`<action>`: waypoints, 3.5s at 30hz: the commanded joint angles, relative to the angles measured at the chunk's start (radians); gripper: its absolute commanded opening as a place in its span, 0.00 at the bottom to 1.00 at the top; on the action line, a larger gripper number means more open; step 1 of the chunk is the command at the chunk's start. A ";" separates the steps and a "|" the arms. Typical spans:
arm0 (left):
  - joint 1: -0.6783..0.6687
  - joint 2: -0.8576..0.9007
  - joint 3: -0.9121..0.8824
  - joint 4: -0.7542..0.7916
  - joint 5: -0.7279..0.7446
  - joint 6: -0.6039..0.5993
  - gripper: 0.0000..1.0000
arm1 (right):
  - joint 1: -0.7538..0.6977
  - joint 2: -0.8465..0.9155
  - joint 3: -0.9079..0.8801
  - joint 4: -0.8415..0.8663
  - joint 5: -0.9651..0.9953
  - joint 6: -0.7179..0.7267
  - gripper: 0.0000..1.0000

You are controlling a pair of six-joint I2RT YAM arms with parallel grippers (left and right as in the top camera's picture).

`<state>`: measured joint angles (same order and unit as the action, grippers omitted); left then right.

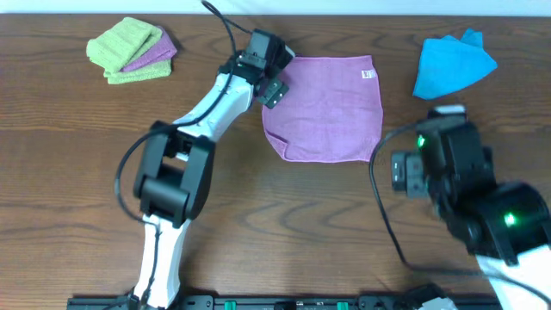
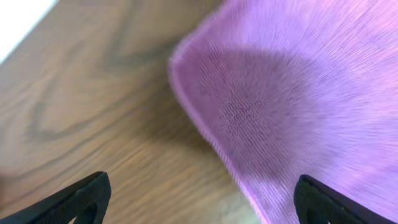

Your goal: Fold the cloth

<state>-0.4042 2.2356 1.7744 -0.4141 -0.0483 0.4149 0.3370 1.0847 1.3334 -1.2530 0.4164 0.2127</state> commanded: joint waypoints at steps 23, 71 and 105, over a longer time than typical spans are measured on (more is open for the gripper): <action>-0.029 -0.497 -0.006 -0.724 0.603 -0.239 0.96 | -0.193 -0.626 -0.004 -0.280 -0.372 -0.161 0.99; 0.102 -0.607 -0.806 0.210 0.645 -0.689 0.95 | -0.314 -0.201 -0.306 0.416 -0.739 0.013 0.99; -0.068 -0.390 -0.644 0.273 0.573 -0.685 0.06 | -0.443 -0.175 -0.302 0.403 -0.809 -0.151 0.99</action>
<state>-0.4732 1.8450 1.1114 -0.1390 0.5232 -0.2699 -0.0956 0.9073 1.0111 -0.8478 -0.3824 0.0898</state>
